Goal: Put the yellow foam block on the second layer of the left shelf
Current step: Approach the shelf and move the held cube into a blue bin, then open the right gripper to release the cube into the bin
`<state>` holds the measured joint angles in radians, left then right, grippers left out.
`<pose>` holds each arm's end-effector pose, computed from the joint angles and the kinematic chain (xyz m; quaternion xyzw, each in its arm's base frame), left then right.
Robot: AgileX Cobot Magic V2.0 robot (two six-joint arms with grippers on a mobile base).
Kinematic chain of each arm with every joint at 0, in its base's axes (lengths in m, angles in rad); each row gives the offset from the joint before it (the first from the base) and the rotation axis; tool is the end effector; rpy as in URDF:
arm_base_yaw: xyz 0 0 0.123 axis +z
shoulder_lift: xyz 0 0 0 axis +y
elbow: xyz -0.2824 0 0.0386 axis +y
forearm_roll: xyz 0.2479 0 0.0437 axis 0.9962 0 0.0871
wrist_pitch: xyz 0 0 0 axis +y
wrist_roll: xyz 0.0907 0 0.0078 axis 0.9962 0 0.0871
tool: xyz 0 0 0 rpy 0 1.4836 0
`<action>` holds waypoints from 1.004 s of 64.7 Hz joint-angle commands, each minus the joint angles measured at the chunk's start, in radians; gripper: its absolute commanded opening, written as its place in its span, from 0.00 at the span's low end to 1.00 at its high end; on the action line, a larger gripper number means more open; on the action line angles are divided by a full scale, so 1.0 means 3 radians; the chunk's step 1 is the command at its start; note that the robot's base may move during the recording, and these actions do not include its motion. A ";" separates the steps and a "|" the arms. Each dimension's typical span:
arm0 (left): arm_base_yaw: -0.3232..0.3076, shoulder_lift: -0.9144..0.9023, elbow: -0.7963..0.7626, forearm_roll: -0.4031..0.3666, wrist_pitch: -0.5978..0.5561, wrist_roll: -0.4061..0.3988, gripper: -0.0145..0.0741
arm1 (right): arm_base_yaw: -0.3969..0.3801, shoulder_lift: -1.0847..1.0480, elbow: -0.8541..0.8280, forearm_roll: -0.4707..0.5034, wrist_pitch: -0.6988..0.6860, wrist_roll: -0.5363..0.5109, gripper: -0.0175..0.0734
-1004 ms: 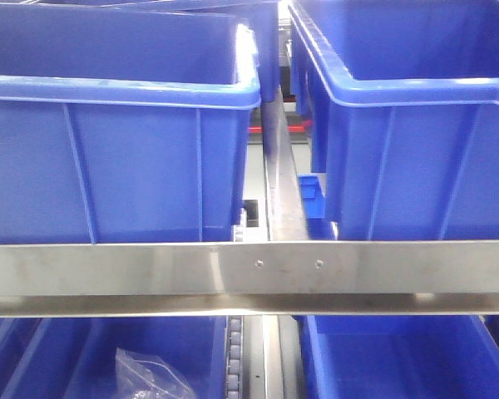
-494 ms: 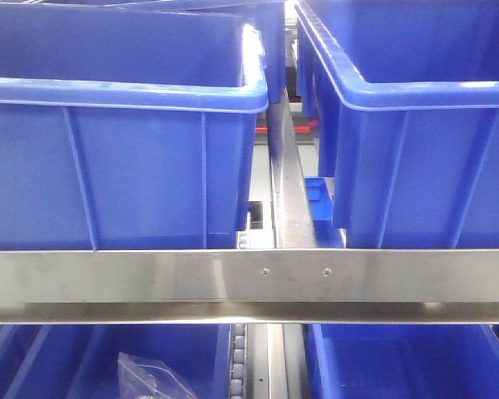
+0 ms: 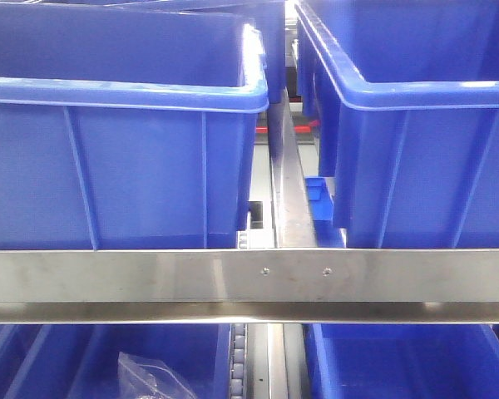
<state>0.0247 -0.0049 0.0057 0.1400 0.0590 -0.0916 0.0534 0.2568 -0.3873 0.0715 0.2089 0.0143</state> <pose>0.0563 0.0022 0.2061 0.0052 0.6971 0.0290 0.7163 0.0676 0.0050 0.3084 0.0056 0.7038 0.0541 0.7083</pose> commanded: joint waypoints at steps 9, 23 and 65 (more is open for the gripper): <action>-0.0023 -0.0064 0.0065 -0.0021 -0.0272 -0.0016 0.32 | -0.0024 0.0520 -0.0161 0.0052 -0.0696 0.0007 0.70; -0.0023 -0.0064 0.0065 -0.0021 -0.0272 -0.0016 0.32 | -0.0024 0.1365 -0.0366 0.0052 -0.1351 0.0007 0.70; -0.0023 -0.0064 0.0065 -0.0021 -0.0272 -0.0016 0.32 | -0.0024 0.3078 -0.1427 0.0033 -0.1501 0.0007 0.89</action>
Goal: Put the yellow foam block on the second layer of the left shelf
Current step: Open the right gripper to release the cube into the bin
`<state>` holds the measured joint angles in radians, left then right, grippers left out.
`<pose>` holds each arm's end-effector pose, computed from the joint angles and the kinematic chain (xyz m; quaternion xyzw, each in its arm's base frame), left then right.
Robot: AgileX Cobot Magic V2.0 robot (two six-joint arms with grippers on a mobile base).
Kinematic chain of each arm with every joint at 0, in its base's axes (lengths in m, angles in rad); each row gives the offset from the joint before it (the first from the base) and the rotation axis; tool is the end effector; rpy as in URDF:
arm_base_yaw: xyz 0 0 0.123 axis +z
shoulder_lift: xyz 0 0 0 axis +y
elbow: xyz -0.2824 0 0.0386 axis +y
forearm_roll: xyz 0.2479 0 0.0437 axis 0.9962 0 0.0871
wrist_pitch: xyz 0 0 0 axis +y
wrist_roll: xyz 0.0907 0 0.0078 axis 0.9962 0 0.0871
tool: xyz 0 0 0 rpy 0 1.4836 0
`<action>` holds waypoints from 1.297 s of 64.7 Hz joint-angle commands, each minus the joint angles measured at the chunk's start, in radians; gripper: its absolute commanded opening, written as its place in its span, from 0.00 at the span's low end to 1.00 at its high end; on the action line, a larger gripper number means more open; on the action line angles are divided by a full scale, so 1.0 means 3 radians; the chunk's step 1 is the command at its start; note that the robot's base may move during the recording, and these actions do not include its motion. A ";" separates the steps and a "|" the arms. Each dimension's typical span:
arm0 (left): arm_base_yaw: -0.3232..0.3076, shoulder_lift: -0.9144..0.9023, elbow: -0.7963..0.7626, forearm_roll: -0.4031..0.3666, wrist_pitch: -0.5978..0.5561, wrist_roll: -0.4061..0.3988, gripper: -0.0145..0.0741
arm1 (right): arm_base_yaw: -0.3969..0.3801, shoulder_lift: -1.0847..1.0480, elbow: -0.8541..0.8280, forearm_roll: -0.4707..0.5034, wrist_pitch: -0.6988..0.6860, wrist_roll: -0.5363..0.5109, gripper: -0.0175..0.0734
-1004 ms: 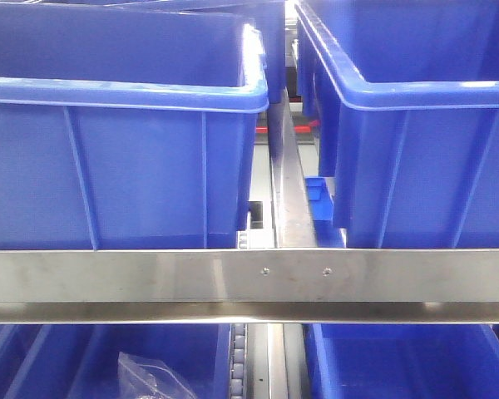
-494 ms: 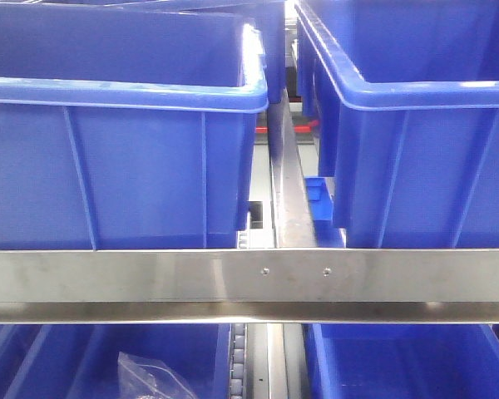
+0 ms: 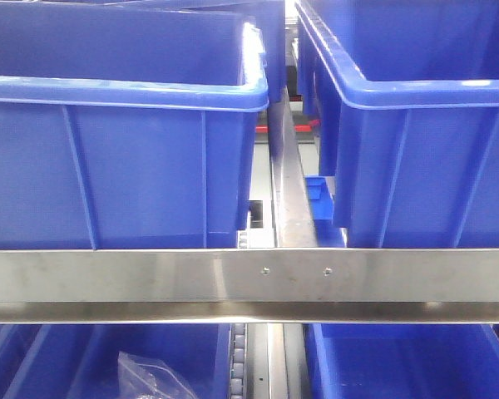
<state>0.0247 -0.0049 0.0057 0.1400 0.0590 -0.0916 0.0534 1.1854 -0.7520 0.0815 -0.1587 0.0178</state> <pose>0.0563 0.0022 0.2061 0.0052 0.6971 0.0290 0.7163 0.2620 0.0128 0.3176 0.0214 0.7701 0.0434 0.6361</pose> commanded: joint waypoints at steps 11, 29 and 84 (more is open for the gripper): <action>-0.0023 -0.0064 0.0065 -0.0021 -0.0272 -0.0016 0.32 | -0.0024 0.0022 -0.0281 -0.0001 -0.0244 -0.0005 0.89; -0.0023 -0.0064 0.0065 -0.0021 -0.0272 -0.0016 0.32 | -0.0024 -0.0099 -0.0281 -0.0001 -0.0235 -0.0005 0.63; -0.0023 -0.0064 0.0065 -0.0021 -0.0272 -0.0016 0.32 | -0.0024 -0.1843 0.1470 -0.0054 -0.0609 -0.0107 0.25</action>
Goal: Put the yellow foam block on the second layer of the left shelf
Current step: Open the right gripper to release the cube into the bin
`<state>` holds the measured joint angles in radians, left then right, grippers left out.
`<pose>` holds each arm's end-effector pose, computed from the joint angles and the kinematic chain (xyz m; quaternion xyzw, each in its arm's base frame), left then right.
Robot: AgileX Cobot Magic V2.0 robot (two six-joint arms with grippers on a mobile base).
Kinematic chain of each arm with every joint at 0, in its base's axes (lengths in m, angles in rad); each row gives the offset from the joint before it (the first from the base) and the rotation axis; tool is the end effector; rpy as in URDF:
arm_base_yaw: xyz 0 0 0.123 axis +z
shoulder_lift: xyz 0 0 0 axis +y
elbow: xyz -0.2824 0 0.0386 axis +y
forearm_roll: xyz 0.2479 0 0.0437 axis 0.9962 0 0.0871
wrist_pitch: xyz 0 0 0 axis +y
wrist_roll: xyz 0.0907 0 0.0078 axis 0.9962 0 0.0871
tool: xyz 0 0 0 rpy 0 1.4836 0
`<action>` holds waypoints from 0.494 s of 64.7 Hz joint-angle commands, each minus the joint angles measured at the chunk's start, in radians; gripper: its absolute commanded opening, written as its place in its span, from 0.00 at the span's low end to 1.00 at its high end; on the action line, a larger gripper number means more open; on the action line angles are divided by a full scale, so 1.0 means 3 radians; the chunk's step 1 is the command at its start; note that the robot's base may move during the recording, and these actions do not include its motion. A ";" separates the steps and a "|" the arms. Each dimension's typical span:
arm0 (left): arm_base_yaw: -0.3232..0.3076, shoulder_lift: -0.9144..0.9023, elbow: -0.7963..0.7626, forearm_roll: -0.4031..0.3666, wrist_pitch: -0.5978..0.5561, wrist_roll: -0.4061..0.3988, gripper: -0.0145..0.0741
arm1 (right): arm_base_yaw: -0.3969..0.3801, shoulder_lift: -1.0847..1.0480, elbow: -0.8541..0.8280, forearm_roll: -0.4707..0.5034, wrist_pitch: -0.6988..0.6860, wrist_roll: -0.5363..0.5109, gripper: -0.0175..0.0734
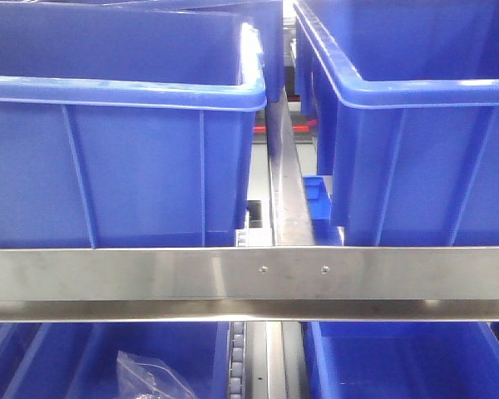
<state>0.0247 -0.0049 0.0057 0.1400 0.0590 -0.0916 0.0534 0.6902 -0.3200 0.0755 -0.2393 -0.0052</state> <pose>0.0563 0.0022 0.2061 0.0052 0.6971 0.0290 0.7163 0.1445 0.0061 0.2795 0.0115 0.7225 0.0355 0.6903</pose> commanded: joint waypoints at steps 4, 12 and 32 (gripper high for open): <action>-0.0023 -0.0064 0.0065 -0.0021 -0.0272 -0.0016 0.32 | -0.0024 -0.0337 0.0111 -0.0034 -0.0326 -0.0030 0.25; -0.0023 -0.0064 0.0065 -0.0021 -0.0272 -0.0016 0.32 | -0.0024 -0.0520 0.0205 -0.0034 -0.0307 -0.0030 0.25; -0.0023 -0.0064 0.0065 -0.0021 -0.0272 -0.0016 0.32 | -0.0024 -0.0524 0.0208 -0.0034 -0.0276 -0.0030 0.25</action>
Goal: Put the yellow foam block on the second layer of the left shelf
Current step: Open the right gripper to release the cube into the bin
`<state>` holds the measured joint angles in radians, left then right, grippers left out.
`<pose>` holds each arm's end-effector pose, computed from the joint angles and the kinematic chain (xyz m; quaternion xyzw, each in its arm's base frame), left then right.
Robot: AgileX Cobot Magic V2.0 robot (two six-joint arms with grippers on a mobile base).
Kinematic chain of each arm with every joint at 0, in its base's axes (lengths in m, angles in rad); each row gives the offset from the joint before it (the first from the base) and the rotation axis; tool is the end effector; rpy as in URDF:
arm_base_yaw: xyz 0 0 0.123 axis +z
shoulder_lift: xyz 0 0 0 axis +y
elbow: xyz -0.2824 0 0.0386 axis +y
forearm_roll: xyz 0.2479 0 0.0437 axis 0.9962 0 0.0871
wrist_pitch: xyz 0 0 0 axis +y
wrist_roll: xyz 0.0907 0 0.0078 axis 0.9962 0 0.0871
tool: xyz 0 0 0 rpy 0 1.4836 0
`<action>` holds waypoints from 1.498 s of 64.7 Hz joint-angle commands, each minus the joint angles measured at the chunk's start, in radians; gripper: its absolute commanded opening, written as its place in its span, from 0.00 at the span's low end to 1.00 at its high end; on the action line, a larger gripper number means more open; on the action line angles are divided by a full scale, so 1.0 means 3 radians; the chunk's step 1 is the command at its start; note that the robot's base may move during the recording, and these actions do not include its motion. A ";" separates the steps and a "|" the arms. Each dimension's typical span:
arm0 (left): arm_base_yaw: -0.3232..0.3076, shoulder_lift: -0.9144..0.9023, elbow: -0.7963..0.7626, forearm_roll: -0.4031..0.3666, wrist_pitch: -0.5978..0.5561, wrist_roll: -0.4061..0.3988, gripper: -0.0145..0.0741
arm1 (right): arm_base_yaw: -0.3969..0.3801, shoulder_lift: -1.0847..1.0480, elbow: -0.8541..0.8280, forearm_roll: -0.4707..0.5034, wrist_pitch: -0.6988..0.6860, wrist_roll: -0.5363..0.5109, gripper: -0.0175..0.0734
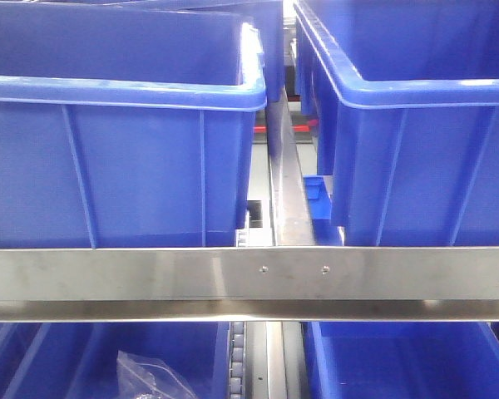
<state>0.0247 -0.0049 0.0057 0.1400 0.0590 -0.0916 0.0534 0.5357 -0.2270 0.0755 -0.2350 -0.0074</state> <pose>0.0563 0.0022 0.2061 0.0052 0.6971 0.0290 0.7163 0.1173 0.0047 0.2677 0.0107 0.7025 0.0363 0.7107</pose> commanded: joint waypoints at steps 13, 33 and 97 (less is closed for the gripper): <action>-0.0023 -0.0064 0.0065 -0.0021 -0.0272 -0.0016 0.32 | 0.0019 -0.0063 -0.0080 -0.0031 -0.0288 -0.0023 0.25; -0.0023 -0.0064 0.0065 -0.0021 -0.0272 -0.0016 0.32 | 0.0000 -0.0659 0.0147 -0.0031 -0.0035 -0.0023 0.25; -0.0023 -0.0058 0.0065 -0.0021 -0.0272 -0.0016 0.32 | -0.0090 -0.1883 0.0786 -0.0031 0.0374 -0.0020 0.25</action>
<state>0.0247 -0.0049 0.0057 0.1400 0.0590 -0.0916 0.0348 -0.0098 0.0311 0.0755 -0.0314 -0.0074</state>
